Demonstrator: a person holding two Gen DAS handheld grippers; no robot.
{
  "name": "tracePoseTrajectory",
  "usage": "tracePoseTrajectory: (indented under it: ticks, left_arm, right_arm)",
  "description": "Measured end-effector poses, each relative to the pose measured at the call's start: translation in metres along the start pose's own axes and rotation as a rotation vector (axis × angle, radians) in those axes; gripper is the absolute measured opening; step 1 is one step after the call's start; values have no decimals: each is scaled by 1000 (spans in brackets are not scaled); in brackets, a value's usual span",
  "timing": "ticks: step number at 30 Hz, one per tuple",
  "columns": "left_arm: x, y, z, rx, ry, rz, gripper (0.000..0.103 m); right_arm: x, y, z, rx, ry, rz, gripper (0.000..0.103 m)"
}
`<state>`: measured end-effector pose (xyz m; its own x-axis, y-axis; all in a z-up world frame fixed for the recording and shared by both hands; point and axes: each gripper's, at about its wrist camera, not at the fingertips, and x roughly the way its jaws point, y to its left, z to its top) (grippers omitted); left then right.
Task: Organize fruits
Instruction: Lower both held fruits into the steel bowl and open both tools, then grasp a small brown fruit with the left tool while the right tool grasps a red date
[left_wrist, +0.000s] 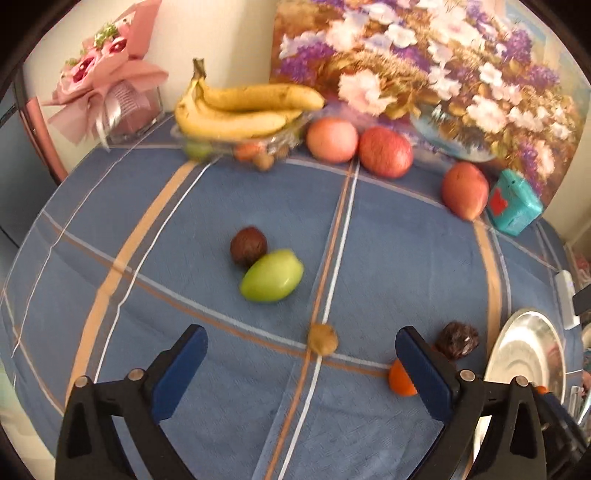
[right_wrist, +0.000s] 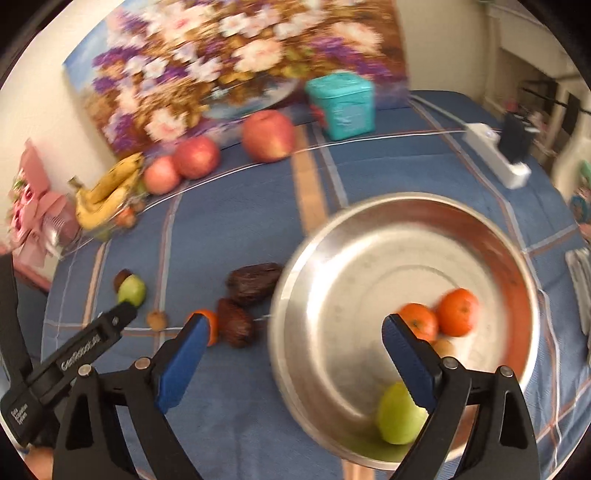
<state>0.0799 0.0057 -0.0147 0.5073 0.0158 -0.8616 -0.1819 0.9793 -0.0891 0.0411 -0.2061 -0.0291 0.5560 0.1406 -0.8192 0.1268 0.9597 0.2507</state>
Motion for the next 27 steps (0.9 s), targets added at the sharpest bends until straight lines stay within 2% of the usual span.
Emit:
tracePoseTrajectory:
  ticks: [2, 4, 6, 8, 10, 14, 15, 16, 17, 19, 21, 23, 25, 27]
  left_arm:
    - [0, -2, 2, -6, -5, -37, 103]
    - [1, -6, 7, -2, -3, -60, 103]
    - [4, -6, 13, 1, 35, -94, 103]
    - [6, -6, 17, -22, 64, -116, 103]
    - [6, -5, 21, -42, 73, -129, 103]
    - [19, -4, 27, -62, 120, -158, 100]
    - [23, -3, 28, -62, 135, -157, 98]
    - [27, -3, 28, -60, 145, -153, 91]
    - [32, -2, 27, -60, 161, -147, 85]
    - [39, 0, 24, -67, 183, -148, 83]
    - [49, 3, 20, -79, 211, -156, 75]
    - [56, 6, 17, -88, 234, -150, 60]
    - [61, 9, 14, -95, 253, -145, 51]
    - [65, 10, 10, -103, 271, -155, 48]
  right_arm:
    - [3, 8, 1, -8, 3, 50, 94]
    - [5, 18, 2, -37, -1, 62, 94]
    - [5, 29, 3, -81, -10, 57, 94]
    - [6, 35, 4, -108, -18, 56, 87]
    - [9, 38, 6, -115, -11, 59, 63]
    - [22, 36, 7, -123, 30, 59, 59]
    - [26, 36, 8, -121, 40, 62, 53]
    - [29, 37, 10, -123, 45, 61, 49]
    - [32, 39, 11, -132, 51, 58, 48]
    - [42, 43, 11, -159, 76, 44, 48]
    - [50, 44, 11, -169, 102, 40, 46]
    - [58, 43, 8, -176, 128, 24, 45]
    - [63, 41, 5, -174, 150, 16, 45]
    - [66, 40, 2, -174, 168, 13, 45]
